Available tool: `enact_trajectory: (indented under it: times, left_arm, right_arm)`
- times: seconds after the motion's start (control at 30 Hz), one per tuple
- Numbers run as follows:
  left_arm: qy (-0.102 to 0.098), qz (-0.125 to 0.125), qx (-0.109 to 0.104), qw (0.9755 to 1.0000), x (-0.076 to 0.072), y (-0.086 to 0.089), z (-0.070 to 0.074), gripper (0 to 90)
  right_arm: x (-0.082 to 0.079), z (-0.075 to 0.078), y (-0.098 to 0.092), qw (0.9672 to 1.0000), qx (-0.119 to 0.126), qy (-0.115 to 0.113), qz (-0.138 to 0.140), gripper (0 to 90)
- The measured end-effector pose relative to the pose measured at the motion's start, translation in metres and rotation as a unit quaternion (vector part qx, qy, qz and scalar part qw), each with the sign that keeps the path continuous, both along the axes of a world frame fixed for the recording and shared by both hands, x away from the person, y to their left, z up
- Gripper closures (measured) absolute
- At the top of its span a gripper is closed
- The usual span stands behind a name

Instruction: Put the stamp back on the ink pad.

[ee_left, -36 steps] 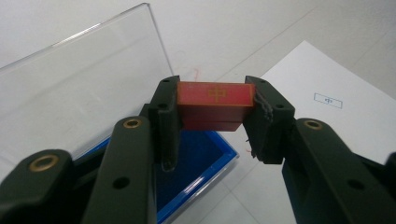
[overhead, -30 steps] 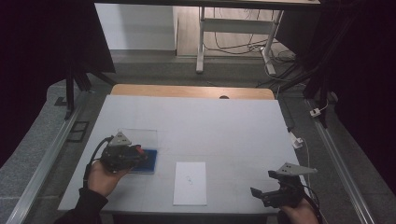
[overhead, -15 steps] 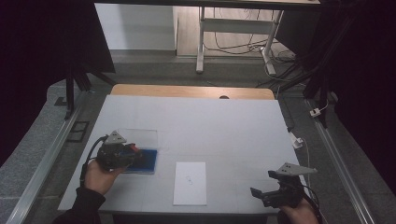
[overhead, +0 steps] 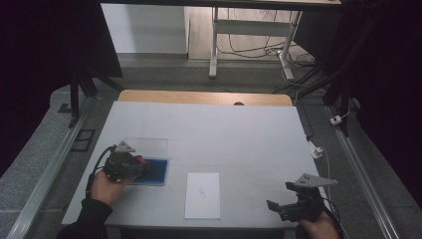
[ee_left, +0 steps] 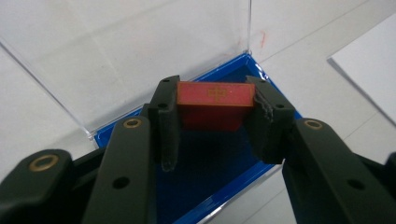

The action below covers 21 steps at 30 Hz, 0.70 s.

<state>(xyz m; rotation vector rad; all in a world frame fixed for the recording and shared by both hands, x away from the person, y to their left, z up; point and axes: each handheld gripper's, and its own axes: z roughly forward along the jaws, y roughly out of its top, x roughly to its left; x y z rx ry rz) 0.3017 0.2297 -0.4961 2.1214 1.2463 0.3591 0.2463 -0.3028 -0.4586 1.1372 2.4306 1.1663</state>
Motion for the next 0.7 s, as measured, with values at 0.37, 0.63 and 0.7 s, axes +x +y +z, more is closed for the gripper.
enact_trajectory:
  times: [0.37, 0.63, 0.7]
  left_arm:
    - [0.013, -0.015, 0.026, 0.9995, 0.0044, -0.0028, -0.0097, 58.1]
    - [0.013, -0.015, 0.027, 0.9994, 0.0047, -0.0030, -0.0102, 57.7]
    - [0.014, -0.014, 0.026, 0.9995, 0.0048, -0.0030, -0.0100, 57.3]
  right_arm:
    - [0.0000, 0.0000, -0.0001, 1.0000, -0.001, 0.000, -0.002, 1.5]
    - [0.0001, 0.0000, -0.0001, 1.0000, -0.001, 0.000, -0.002, 1.5]
    - [0.0000, 0.0000, -0.0001, 1.0000, -0.001, 0.000, -0.002, 1.4]
